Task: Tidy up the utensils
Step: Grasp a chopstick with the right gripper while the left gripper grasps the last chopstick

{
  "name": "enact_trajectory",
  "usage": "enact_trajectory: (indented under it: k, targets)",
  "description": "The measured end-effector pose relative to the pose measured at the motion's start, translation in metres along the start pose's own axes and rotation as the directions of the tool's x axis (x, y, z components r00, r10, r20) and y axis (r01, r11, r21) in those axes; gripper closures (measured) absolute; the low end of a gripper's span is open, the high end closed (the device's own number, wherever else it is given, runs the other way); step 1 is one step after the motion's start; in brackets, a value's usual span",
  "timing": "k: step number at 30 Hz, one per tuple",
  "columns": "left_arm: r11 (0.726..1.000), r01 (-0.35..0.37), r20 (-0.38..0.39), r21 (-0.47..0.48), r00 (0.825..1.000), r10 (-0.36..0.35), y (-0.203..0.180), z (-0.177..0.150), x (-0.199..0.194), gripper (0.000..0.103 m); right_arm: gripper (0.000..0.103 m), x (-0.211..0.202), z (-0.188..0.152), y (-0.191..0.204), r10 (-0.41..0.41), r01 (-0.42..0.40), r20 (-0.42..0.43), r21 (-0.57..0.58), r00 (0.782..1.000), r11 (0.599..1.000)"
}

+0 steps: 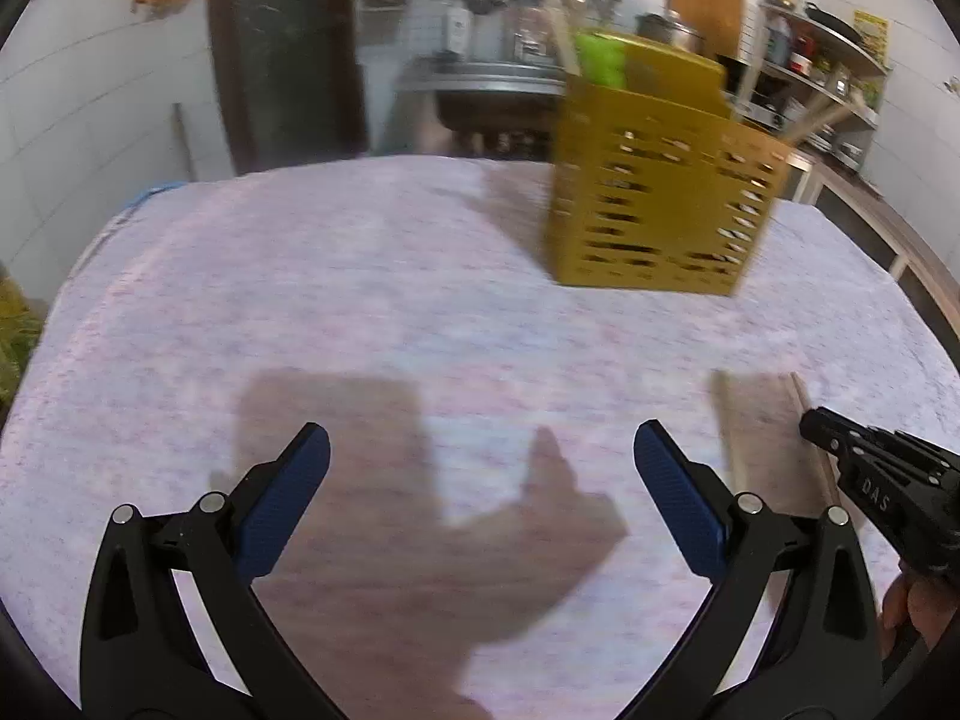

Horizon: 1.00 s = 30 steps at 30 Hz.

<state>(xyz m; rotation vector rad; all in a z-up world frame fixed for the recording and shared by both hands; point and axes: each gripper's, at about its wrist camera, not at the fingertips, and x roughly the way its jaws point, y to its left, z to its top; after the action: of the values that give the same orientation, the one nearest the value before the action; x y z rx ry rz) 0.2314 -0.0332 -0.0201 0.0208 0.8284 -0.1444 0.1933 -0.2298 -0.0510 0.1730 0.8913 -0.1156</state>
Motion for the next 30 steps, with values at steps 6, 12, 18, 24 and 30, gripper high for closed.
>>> enact_trajectory:
  k: [6, 12, 18, 24, 30]
  targets:
    - [0.996, 0.032, -0.024, 0.088, 0.999, -0.030, -0.060, -0.003, 0.012, 0.005, 0.097, -0.001, 0.003, -0.044, 0.004, -0.004, 0.007, 0.015, 1.000, 1.000]
    - [0.990, 0.050, -0.093, 0.134, 0.995, -0.037, -0.094, -0.005, 0.037, 0.013, 0.097, 0.002, 0.004, -0.065, 0.004, -0.004, 0.001, -0.025, 1.000, 1.000]
    - [0.990, 0.059, -0.135, 0.128, 0.990, -0.042, -0.101, -0.002, 0.051, 0.038, 0.095, 0.004, 0.004, -0.069, -0.005, 0.005, -0.004, -0.046, 1.000, 0.999]
    - [0.990, 0.055, -0.147, 0.127, 0.988, -0.036, -0.102, 0.009, 0.057, 0.061, 0.066, 0.003, 0.007, -0.068, -0.022, 0.022, 0.005, -0.051, 1.000, 0.998]
    - [0.989, 0.042, -0.146, 0.143, 0.989, -0.021, -0.105, 0.012, 0.059, 0.077, 0.072, 0.007, 0.007, -0.068, -0.035, 0.035, -0.009, -0.050, 0.999, 0.998]
